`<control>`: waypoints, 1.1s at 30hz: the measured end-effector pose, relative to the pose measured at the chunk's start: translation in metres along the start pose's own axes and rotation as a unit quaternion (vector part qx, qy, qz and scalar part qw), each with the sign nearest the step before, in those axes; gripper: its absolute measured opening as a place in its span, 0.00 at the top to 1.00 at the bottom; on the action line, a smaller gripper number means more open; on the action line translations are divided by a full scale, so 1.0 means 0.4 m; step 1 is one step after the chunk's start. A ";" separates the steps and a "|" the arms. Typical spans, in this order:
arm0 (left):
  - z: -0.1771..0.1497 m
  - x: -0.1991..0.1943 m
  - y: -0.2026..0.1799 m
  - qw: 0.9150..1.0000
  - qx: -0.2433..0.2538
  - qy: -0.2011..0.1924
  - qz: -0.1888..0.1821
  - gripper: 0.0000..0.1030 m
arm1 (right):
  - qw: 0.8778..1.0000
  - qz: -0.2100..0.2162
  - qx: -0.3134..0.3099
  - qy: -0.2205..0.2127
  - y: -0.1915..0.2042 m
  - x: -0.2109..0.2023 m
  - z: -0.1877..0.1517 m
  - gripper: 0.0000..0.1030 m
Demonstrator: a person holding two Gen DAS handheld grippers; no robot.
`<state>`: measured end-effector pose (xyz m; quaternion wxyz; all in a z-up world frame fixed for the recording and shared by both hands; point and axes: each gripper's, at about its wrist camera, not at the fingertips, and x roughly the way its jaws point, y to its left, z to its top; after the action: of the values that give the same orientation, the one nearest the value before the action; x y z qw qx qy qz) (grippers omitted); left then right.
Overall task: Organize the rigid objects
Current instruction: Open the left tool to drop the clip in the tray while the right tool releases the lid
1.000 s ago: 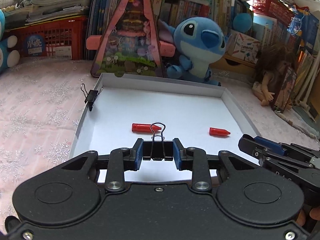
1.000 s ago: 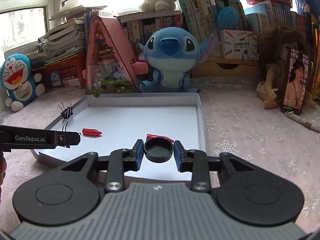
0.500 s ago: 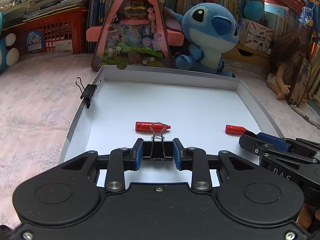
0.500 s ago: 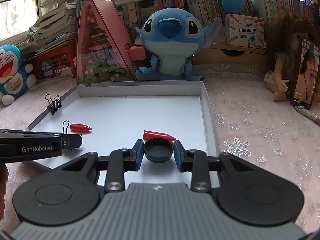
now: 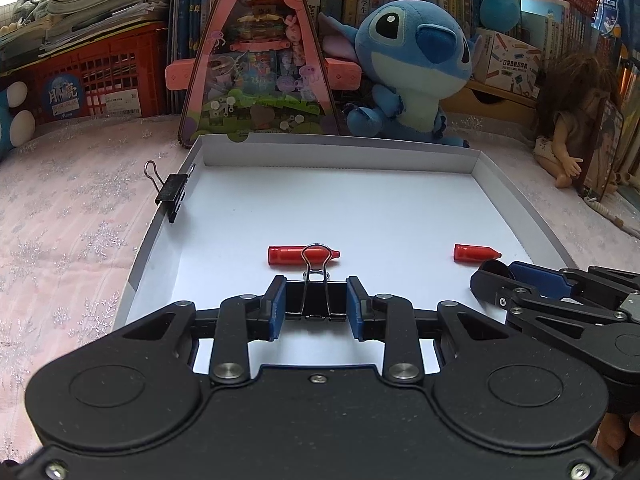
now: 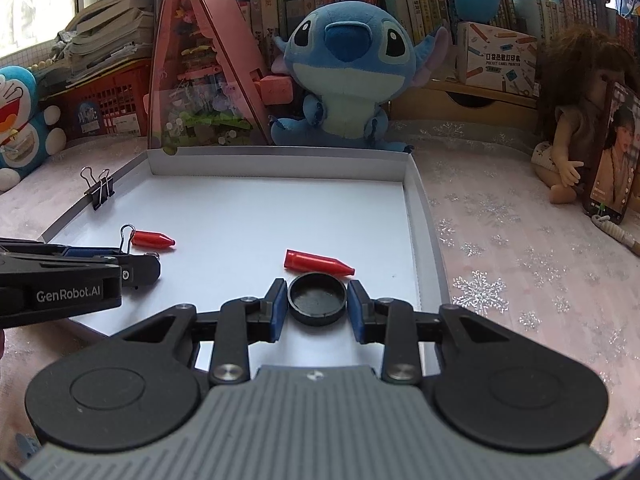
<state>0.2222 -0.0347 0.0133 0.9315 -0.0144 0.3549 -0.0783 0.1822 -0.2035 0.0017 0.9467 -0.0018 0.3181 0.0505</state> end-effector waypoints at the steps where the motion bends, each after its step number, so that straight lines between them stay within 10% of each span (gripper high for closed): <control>1: 0.000 0.000 0.000 1.000 0.001 -0.001 0.001 0.71 | 1.000 0.000 0.000 0.000 0.000 0.000 0.000 0.64; 33: -0.052 -0.202 0.012 0.997 0.036 -0.052 -0.043 0.39 | 0.997 0.017 -0.041 -0.057 0.016 -0.176 -0.035 0.26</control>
<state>0.1496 -0.0169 0.0508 0.9445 -0.0001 0.3016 -0.1305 0.1174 -0.2043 0.0330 0.9614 -0.0327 0.2611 0.0798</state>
